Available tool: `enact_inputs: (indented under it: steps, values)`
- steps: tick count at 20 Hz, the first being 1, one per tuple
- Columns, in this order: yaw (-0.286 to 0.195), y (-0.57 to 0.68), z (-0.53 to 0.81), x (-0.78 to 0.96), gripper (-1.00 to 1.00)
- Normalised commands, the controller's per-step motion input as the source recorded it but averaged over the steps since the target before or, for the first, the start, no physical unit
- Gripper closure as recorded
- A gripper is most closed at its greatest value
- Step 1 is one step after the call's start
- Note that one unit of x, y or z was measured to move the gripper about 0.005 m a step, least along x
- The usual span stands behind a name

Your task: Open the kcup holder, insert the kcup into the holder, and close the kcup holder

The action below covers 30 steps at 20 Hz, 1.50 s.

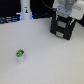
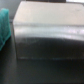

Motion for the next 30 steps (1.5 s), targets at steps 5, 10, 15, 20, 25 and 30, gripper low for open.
enact_inputs:
  steps: [5,10,15,20,25,30]
  values:
    - [-0.007,0.0,-0.01,-0.01,1.0]
    - [-0.005,0.0,-0.01,0.01,1.0]
    - [-0.013,-0.17,0.08,0.47,1.0]
    - [-0.029,-0.25,0.2,0.88,1.0]
    - [-0.042,-0.26,0.07,0.96,1.0]
    - [-0.053,-0.27,0.02,0.98,1.0]
